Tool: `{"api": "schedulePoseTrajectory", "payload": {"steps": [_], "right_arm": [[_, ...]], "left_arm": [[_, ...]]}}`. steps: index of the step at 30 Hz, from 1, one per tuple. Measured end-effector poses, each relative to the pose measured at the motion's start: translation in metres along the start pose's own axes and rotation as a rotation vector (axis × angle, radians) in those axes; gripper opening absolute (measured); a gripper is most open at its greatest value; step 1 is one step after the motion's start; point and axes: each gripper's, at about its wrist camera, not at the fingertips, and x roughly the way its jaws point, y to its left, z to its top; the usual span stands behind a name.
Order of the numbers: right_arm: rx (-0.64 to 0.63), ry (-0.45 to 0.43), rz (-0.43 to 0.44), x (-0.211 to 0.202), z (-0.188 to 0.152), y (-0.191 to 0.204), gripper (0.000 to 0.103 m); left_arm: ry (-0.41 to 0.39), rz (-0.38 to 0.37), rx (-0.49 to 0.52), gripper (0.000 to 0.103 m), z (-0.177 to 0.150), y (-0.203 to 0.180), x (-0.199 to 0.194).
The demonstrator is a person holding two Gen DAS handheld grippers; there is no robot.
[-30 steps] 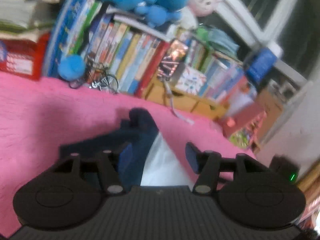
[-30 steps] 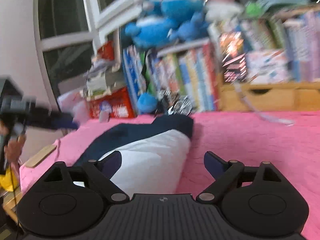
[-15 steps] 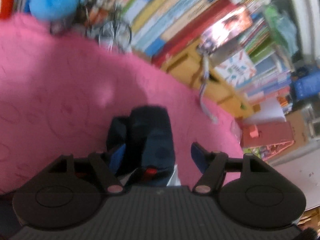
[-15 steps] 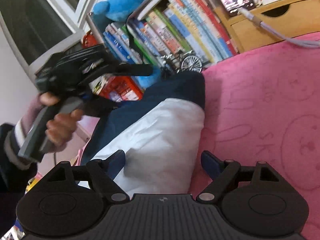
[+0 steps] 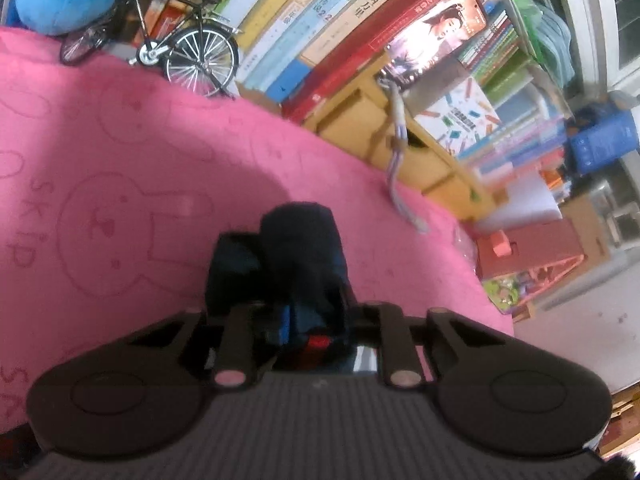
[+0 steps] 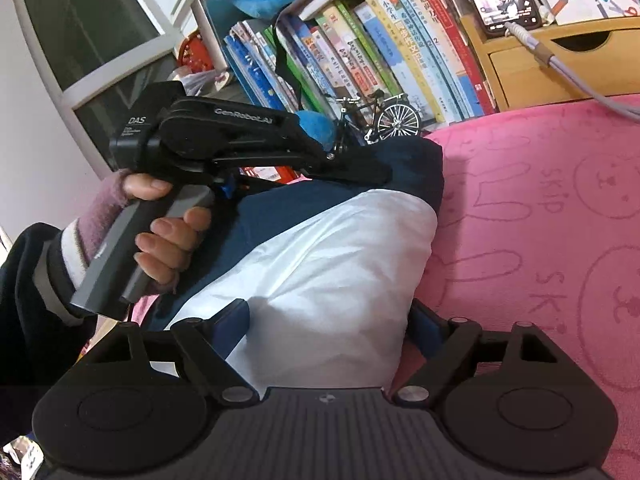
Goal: Fold clothes
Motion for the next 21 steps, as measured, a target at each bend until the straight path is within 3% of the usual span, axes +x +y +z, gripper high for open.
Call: {"api": "schedulePoseTrajectory", "payload": {"steps": [4,7,9,10,13,14,18,21], "right_arm": [[-0.002,0.003,0.000,0.000,0.000,0.000,0.079],[-0.006,0.005,-0.001,0.000,0.000,0.000,0.079],[-0.008,0.007,0.000,0.000,0.000,0.001,0.079],[-0.009,0.008,0.000,-0.001,0.000,0.001,0.079],[-0.005,0.007,0.004,-0.001,0.001,0.000,0.079],[0.002,0.003,0.010,-0.002,0.001,-0.001,0.079],[0.029,-0.025,0.027,-0.009,0.003,-0.007,0.078],[0.055,-0.142,0.033,-0.036,0.009,-0.014,0.079]], "left_arm": [[-0.034,0.001,-0.025,0.013,0.016,0.004,0.000],[-0.082,0.049,-0.019,0.013,0.031,0.006,-0.002],[-0.137,0.144,-0.014,0.013,0.044,0.005,-0.005],[-0.189,0.236,0.008,0.012,0.050,0.001,-0.011],[-0.354,0.479,0.227,0.012,0.045,-0.034,-0.033],[-0.385,0.510,0.319,0.012,0.032,-0.048,-0.039],[-0.452,0.687,0.705,0.019,-0.045,-0.092,-0.052],[-0.448,0.802,0.951,0.019,-0.101,-0.103,-0.043]]}}
